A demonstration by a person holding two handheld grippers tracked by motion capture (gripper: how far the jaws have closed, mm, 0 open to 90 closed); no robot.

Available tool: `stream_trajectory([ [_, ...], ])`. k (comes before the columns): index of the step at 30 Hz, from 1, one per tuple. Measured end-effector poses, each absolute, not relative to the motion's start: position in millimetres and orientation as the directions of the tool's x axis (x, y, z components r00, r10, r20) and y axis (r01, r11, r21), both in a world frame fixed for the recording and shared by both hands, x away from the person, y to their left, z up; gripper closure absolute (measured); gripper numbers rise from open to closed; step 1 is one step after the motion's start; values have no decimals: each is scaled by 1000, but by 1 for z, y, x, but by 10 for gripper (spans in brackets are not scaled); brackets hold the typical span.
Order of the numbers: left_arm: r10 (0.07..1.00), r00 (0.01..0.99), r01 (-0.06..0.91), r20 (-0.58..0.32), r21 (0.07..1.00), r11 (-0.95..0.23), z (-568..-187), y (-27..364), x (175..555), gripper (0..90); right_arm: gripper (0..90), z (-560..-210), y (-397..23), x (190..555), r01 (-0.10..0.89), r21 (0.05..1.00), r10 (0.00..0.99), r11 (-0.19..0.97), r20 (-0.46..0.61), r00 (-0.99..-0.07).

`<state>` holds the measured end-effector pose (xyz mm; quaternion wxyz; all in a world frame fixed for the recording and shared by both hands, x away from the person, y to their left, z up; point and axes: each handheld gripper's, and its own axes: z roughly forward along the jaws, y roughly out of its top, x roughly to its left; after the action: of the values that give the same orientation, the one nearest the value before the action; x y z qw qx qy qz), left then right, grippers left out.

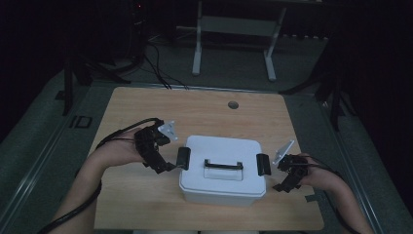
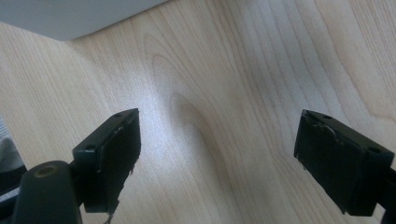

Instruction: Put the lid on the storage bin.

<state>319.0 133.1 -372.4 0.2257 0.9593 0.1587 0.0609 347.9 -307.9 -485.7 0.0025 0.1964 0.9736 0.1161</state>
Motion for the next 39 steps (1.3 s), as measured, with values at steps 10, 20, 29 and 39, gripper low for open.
stream_trajectory([
  [10, 425, 905, 366, 18, 476, -800, -402, 174, 314, 123, 145, -490, -313, 348, 404, 249, 406, 880, 47, -913],
  [20, 504, 864, 445, -13, 487, -751, -439, 209, 308, 123, 142, -498, -312, 348, 427, 274, 430, 862, 51, -901],
  [29, 567, 822, 511, -46, 500, -699, -473, 236, 301, 123, 136, -501, -314, 352, 455, 298, 471, 839, 19, -882],
  [39, 599, 796, 544, -84, 534, -647, -505, 249, 289, 123, 126, -508, -319, 354, 489, 371, 531, 789, -14, -847],
])
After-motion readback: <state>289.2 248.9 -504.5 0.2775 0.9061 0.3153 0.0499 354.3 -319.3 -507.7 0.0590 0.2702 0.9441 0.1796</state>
